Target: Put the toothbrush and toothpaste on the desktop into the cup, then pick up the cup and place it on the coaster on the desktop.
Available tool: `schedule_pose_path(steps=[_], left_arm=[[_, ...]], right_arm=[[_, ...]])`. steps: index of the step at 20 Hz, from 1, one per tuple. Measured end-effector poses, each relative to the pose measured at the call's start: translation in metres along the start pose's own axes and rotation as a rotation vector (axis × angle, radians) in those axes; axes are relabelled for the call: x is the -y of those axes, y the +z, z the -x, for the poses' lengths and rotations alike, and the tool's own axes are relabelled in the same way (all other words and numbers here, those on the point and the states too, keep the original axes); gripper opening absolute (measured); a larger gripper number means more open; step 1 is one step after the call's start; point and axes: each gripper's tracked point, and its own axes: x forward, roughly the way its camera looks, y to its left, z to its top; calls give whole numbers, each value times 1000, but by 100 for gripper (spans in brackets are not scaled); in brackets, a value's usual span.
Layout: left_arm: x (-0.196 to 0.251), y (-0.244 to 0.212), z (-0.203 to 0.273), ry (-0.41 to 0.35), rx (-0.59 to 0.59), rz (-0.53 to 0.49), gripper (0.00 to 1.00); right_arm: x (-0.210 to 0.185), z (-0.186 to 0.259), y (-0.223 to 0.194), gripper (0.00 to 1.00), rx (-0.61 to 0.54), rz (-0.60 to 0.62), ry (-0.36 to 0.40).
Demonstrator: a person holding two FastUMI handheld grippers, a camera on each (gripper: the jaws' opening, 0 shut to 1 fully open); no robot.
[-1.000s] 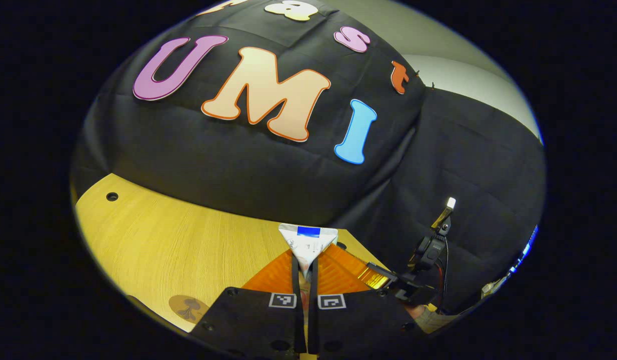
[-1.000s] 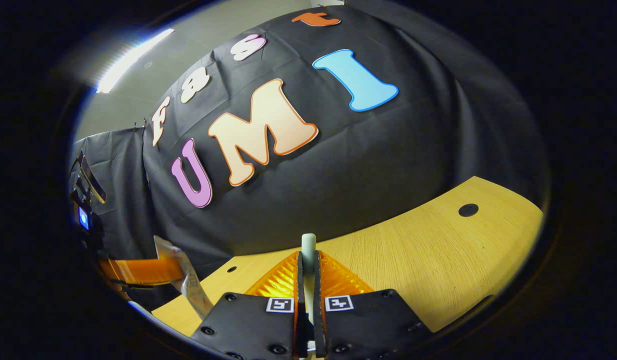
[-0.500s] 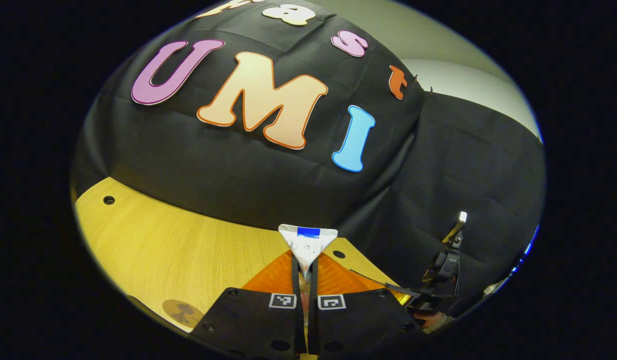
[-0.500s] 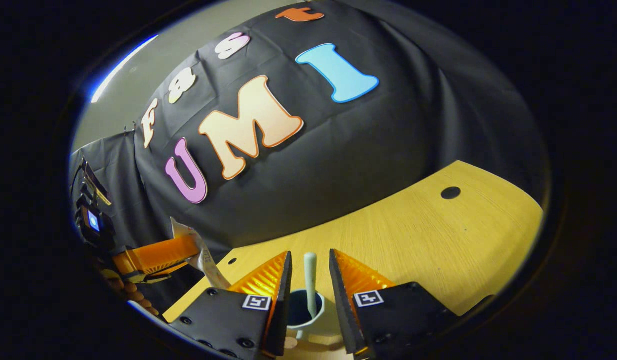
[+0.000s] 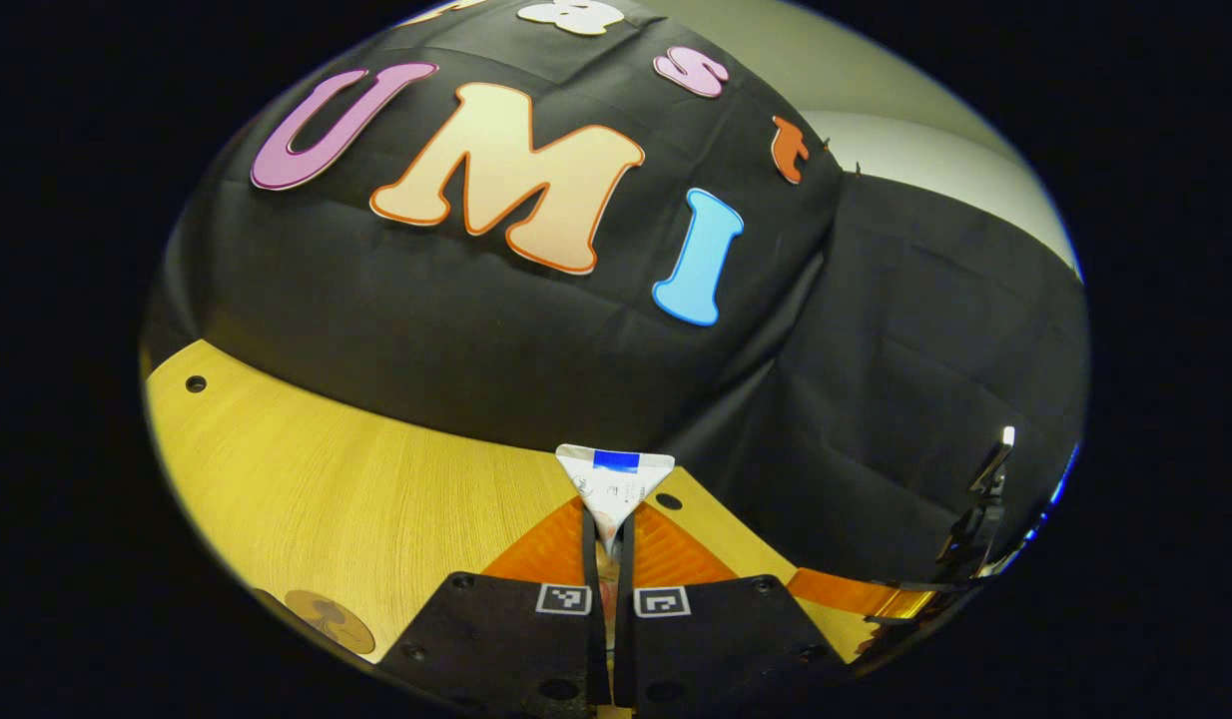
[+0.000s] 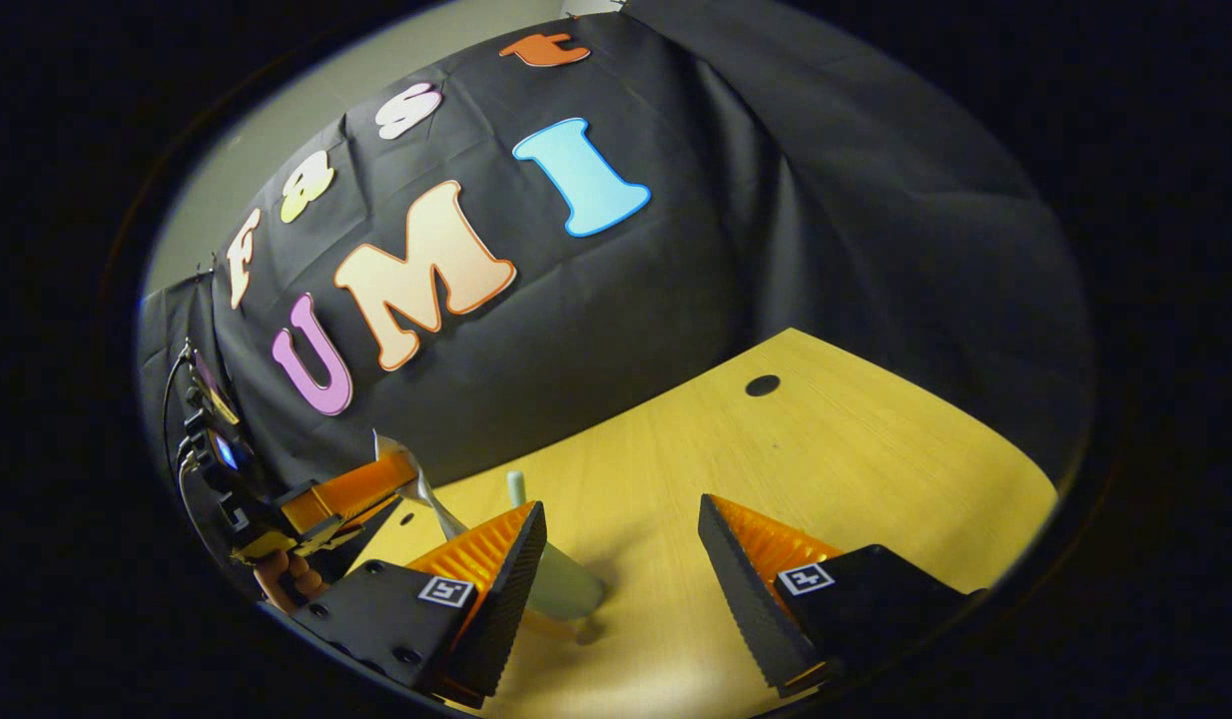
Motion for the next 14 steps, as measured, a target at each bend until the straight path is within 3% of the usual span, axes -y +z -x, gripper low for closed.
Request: schedule_pose_path(steps=[7,14], left_arm=[[6,-31,-8,14,-27,-74,1],[17,-47,-11,42,33,-151,1]], right_arm=[[26,20,0,94,-18,-26,-34],[41,53,-1,94,-33,-17,-36]])
